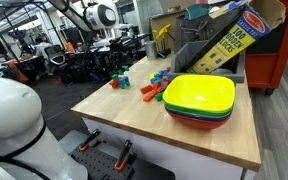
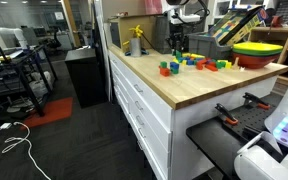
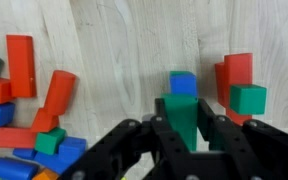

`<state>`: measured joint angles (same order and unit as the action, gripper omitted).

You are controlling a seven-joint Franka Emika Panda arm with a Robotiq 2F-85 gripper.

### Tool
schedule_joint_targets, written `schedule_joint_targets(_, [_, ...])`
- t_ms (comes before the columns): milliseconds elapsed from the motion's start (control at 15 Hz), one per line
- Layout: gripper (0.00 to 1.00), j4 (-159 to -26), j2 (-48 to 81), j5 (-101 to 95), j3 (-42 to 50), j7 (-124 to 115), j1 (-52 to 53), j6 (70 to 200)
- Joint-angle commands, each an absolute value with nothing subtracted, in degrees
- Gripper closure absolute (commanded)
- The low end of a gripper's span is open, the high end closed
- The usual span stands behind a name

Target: Put the green block on the stack of blocks on the left

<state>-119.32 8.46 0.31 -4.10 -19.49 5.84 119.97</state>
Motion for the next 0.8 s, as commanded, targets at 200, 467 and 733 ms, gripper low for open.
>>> schedule_joint_targets(200, [0.91,-118.53,9.24,1.39,-4.31,-17.96,6.37,118.06])
schedule_joint_targets(467, [0.91,-118.89,9.33,2.38,-4.54,-16.93,6.55,118.50])
schedule_joint_targets(733, [0.91,-119.38,9.55,3.39,-4.62,-15.06,6.40,118.70])
